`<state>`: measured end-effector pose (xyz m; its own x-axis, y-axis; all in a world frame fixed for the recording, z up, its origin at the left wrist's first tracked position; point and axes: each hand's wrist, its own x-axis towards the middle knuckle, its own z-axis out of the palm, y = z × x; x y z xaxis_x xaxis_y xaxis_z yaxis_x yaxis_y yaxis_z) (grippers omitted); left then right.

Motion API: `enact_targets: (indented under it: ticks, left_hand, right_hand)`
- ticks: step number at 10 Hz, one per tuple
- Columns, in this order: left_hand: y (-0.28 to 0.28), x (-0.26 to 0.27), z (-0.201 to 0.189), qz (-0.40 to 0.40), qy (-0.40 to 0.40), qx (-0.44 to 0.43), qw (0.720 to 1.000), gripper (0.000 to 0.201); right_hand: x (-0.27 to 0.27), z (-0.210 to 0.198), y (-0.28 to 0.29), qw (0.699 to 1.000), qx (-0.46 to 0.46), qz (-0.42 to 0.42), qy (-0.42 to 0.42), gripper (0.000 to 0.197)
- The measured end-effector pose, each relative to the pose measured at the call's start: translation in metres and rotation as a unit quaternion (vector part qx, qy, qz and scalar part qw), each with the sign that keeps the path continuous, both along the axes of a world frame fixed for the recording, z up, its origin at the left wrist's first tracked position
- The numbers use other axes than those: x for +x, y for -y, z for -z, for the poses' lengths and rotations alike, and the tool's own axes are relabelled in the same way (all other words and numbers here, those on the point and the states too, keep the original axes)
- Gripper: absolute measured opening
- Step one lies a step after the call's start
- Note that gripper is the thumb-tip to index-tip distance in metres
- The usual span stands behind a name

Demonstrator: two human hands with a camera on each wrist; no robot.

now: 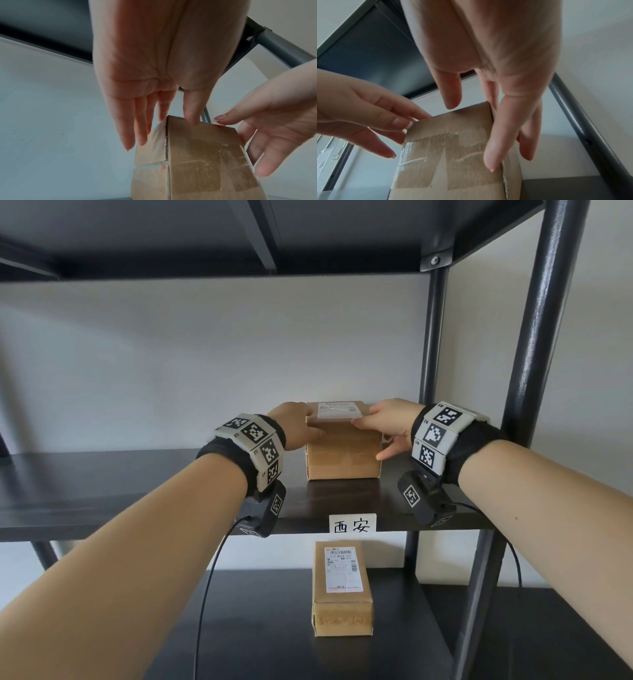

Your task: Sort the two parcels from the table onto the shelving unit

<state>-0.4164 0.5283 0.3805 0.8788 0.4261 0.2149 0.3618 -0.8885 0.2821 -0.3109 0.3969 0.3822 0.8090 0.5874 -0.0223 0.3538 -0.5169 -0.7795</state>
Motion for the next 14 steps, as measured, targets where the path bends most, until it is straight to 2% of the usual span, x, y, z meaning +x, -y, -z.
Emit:
enact_targets:
  ticks: [2,4,5,7,8,11,13,14]
  left_hand:
    - [0.003,-0.011,0.009,-0.005,0.029,-0.021,0.999,0.054]
    - [0.010,-0.020,0.013,-0.003,0.052,-0.024,0.998,0.058]
    - [0.020,-0.027,0.011,-0.010,0.094,-0.029,0.995,0.052]
    - [0.058,-0.035,0.006,-0.015,0.181,-0.012,0.983,0.050]
    - [0.093,-0.032,0.006,-0.005,0.207,-0.006,0.978,0.038]
    - [0.253,-0.002,0.032,-0.021,0.221,-0.008,0.975,0.030]
    - [0.338,0.014,0.040,-0.021,0.182,-0.036,0.982,0.029]
    - [0.364,0.025,0.030,-0.031,0.181,-0.039,0.982,0.029]
  right_hand:
    - [-0.019,0.002,0.009,0.999,-0.016,0.019,0.045,0.064]
    - [-0.030,0.005,0.016,0.999,0.013,0.030,0.043,0.068]
    - [-0.035,0.006,0.020,0.996,0.064,0.040,0.053,0.056]
    - [-0.044,0.007,0.051,0.983,0.126,0.042,0.129,0.039]
    - [-0.040,0.008,0.082,0.982,0.148,0.015,0.117,0.032]
    - [-0.004,0.025,0.241,0.985,0.126,-0.025,0.116,0.022]
    - [0.028,0.029,0.328,0.989,0.099,-0.005,0.113,0.027]
    - [0.045,0.027,0.356,0.986,0.096,0.021,0.135,0.028]
